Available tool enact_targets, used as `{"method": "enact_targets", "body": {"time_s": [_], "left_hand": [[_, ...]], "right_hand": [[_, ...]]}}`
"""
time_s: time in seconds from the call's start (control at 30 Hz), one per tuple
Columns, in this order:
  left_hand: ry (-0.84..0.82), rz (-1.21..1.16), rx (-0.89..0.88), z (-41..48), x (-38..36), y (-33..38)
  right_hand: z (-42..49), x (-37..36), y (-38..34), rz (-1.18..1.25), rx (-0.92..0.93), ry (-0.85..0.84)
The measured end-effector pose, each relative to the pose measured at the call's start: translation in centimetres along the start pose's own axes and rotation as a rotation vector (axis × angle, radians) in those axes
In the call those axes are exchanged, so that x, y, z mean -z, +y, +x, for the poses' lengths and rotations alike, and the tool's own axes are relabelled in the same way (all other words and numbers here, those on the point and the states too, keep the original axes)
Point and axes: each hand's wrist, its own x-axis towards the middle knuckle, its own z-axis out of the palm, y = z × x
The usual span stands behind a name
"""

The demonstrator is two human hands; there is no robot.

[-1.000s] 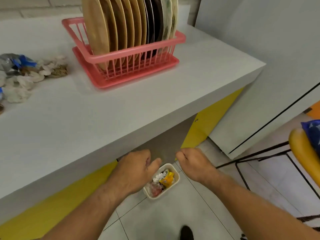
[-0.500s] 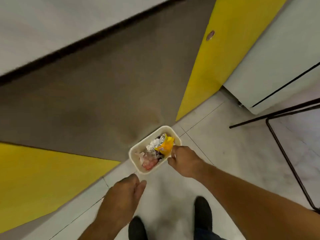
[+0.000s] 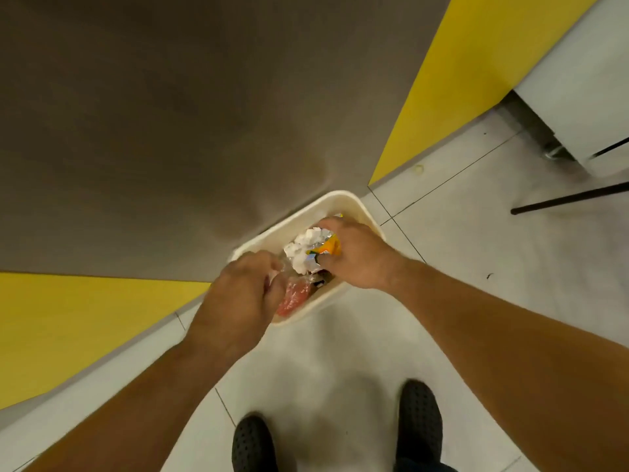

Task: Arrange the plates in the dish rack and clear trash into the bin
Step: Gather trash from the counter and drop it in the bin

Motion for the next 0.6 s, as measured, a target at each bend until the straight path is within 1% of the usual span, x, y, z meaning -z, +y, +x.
{"method": "enact_targets", "body": {"time_s": [0.07,0.1,0.17,0.27,0.3,0.37,0.4,0.47,0.5,0.53,0.6], "left_hand": [[-0.018,0.026,-0.031,2.8,-2.3,0.3],[-0.055,0.056,-0.03,4.0,-3.5,0.3],[-0.199,0.147,-0.024,5.9,-6.3,0.1],[-0.463,0.438,-0.066,7.4,-10.4,-1.0],[-0.534,0.459,-0.006,7.7,-11.4,-1.4],[-0.635,0.402,0.161,8.0,-12.3,-1.8],[-0.666,0.391,0.18,8.1,-12.3,-1.8],[-0.681,0.403,0.137,7.9,-10.7,-1.3],[-0.654,0.381,0.13,7.5,-9.2,-0.8],[-0.602,0.361,0.12,7.0,-7.7,-0.2],[-0.473,0.371,0.045,5.5,-4.3,1.3]], "right_hand": [[-1.5,2.0,0.7,-0.009,0.023,0.065],[-2.2,2.8,1.0,-0.027,0.03,0.097],[-3.3,4.0,1.3,-0.065,0.042,0.14],[-4.5,4.6,1.3,-0.066,0.073,0.179],[-4.7,4.6,1.3,-0.06,0.087,0.189],[-5.0,4.4,1.0,-0.036,0.106,0.2],[-5.2,4.3,0.8,-0.021,0.106,0.196],[-5.8,4.6,0.1,-0.009,0.101,0.181],[-6.1,4.9,-0.4,-0.008,0.096,0.172],[-6.5,5.3,-0.9,-0.009,0.089,0.166],[-7.4,6.6,-2.2,-0.022,0.072,0.16]]}}
